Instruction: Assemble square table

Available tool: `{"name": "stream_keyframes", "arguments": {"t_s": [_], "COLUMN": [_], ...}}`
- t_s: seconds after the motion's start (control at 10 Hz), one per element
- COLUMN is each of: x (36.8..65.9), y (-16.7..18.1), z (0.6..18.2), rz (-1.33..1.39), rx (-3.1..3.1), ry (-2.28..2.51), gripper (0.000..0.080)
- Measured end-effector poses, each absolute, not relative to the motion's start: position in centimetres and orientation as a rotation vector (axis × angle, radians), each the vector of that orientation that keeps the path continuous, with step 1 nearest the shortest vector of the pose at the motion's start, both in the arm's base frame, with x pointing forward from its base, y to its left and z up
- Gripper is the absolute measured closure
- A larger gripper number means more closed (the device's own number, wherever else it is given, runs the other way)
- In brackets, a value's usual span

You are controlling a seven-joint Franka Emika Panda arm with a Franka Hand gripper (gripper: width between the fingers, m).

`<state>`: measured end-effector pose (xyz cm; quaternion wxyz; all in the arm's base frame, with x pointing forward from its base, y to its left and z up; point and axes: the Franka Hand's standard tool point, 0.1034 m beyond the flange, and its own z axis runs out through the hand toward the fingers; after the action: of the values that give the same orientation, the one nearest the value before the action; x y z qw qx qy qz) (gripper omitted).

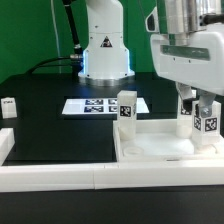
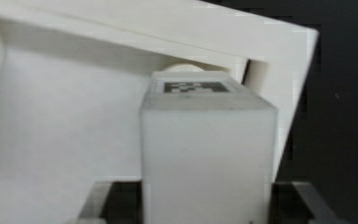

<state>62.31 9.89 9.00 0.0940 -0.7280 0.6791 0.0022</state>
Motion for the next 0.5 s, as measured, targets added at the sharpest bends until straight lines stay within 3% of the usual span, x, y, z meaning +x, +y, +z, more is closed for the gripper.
{"name": "stream_keyframes", "arguments": {"t_s": [0.4, 0.5], "x": [62.29, 62.23], "y": [10.43, 10.61], "z": [9.02, 9.02], "rz": [0.026, 0.02], "rx": [-1.98, -2.062], "ry": [2.194, 2.132], "gripper": [0.0509, 0.0336]}}
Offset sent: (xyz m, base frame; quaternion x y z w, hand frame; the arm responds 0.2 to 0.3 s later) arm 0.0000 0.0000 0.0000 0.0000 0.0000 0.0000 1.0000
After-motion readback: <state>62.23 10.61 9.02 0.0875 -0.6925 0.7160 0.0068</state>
